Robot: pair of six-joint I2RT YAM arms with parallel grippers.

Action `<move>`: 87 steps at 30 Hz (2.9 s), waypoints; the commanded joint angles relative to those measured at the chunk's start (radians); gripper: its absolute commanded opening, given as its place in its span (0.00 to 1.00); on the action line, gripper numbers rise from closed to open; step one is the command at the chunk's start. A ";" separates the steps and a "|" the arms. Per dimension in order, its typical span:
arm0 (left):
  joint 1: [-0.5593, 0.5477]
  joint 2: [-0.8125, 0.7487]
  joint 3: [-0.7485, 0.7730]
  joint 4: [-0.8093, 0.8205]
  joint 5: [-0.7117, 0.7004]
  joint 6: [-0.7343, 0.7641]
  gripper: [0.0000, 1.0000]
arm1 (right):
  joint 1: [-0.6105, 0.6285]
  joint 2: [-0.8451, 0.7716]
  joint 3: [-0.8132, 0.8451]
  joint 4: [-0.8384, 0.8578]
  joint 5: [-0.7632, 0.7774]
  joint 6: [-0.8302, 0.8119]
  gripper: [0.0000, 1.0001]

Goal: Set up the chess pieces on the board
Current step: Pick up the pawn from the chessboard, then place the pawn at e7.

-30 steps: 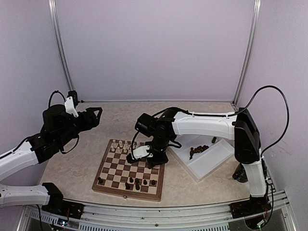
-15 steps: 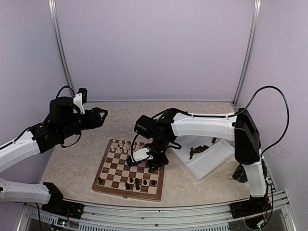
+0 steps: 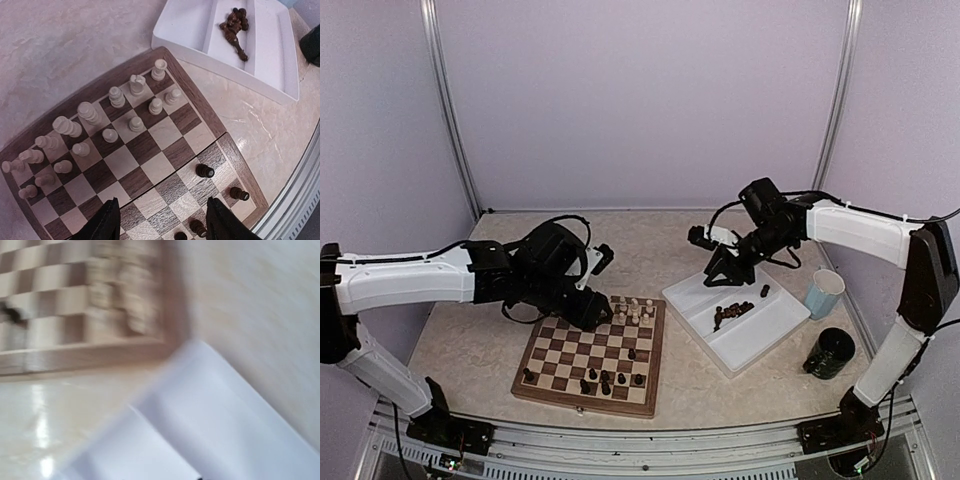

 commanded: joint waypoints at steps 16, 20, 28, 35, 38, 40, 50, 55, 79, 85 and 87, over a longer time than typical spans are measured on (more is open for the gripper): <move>-0.119 0.393 0.245 -0.136 0.082 0.105 0.47 | -0.150 -0.077 -0.130 0.227 -0.166 0.133 0.35; -0.120 0.409 0.263 -0.126 0.076 0.103 0.39 | -0.150 -0.075 -0.135 0.228 -0.174 0.132 0.34; -0.122 0.445 0.282 -0.130 0.104 0.109 0.22 | -0.149 -0.073 -0.138 0.227 -0.169 0.129 0.34; -0.122 0.446 0.276 -0.135 0.104 0.106 0.19 | -0.150 -0.060 -0.126 0.216 -0.176 0.129 0.34; -0.123 0.445 0.273 -0.138 0.098 0.106 0.14 | -0.149 -0.054 -0.122 0.214 -0.179 0.127 0.34; -0.123 0.442 0.270 -0.144 0.087 0.103 0.11 | -0.150 -0.053 -0.121 0.213 -0.176 0.126 0.34; -0.099 0.261 0.144 -0.181 -0.013 0.002 0.07 | -0.148 -0.047 -0.115 0.209 -0.170 0.123 0.34; -0.078 0.133 0.027 -0.194 -0.029 -0.089 0.06 | -0.149 -0.046 -0.113 0.206 -0.168 0.121 0.34; -0.094 0.041 -0.146 -0.159 0.053 -0.165 0.05 | -0.145 -0.014 -0.100 0.193 -0.174 0.123 0.34; -0.098 0.068 -0.146 -0.158 0.050 -0.165 0.05 | -0.143 -0.005 -0.099 0.192 -0.178 0.121 0.34; -0.097 0.072 -0.144 -0.161 0.047 -0.167 0.05 | -0.143 -0.005 -0.100 0.193 -0.179 0.122 0.34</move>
